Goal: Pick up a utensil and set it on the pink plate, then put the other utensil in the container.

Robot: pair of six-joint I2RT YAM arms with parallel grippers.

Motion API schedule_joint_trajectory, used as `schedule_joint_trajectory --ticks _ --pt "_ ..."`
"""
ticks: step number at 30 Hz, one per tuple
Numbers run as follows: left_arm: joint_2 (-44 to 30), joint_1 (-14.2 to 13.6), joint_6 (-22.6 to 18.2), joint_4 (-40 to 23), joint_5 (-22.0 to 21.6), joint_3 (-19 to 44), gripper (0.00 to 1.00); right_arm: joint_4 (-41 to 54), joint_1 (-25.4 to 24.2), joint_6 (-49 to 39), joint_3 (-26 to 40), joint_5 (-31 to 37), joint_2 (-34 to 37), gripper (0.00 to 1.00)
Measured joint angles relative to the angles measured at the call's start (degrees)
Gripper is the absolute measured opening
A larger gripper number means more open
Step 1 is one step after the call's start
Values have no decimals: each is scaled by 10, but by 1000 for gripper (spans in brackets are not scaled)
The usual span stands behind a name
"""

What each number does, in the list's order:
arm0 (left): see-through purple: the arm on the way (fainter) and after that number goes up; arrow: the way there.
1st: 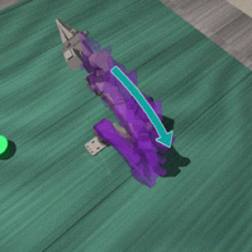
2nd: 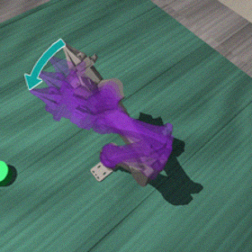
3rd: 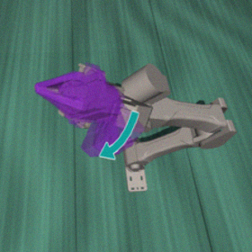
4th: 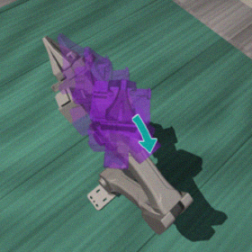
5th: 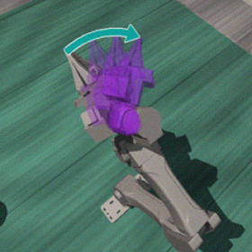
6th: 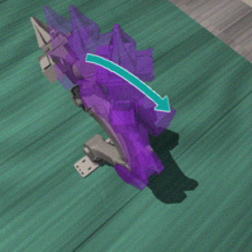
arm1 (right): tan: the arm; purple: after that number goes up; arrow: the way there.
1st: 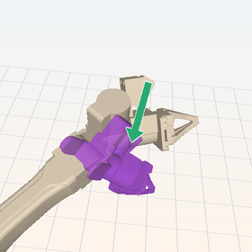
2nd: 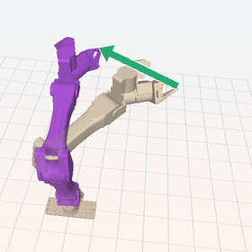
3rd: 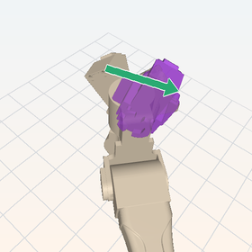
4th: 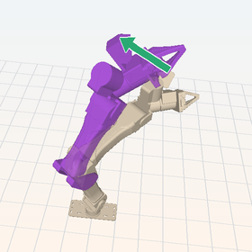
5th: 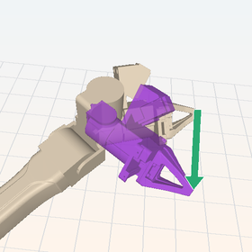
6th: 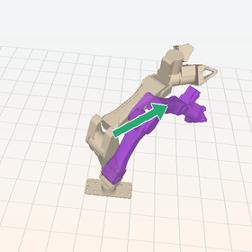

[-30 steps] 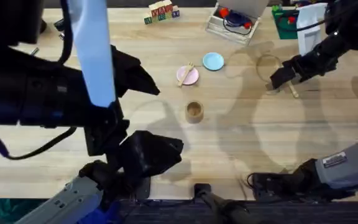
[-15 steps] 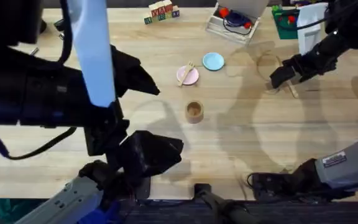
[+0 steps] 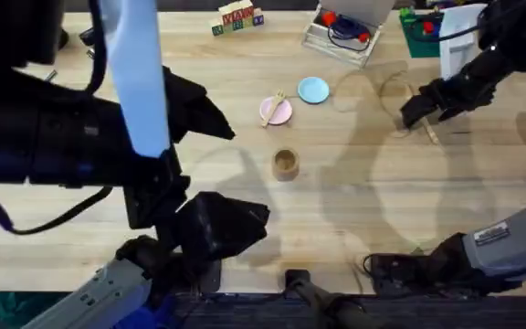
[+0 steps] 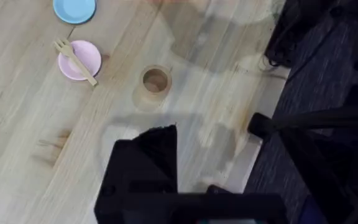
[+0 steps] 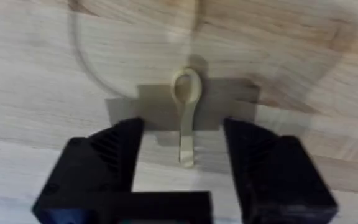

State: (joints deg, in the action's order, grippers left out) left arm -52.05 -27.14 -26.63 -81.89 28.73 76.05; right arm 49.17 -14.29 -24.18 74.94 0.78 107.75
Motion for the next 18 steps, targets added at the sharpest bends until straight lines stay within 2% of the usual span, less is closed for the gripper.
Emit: schedule_joint_trajectory --ticks 3,6,11,12,18 --pt "0 0 0 0 0 0 993 0 0 1 0 0 0 684" --pt "0 0 0 0 0 0 994 1 0 1 0 0 0 513" --pt "0 0 0 0 0 0 993 2 0 4 0 -6 0 99" --pt "0 0 0 0 0 0 993 1 0 5 1 -7 0 50" --pt "0 0 0 0 0 0 993 1 0 6 2 -8 0 34"
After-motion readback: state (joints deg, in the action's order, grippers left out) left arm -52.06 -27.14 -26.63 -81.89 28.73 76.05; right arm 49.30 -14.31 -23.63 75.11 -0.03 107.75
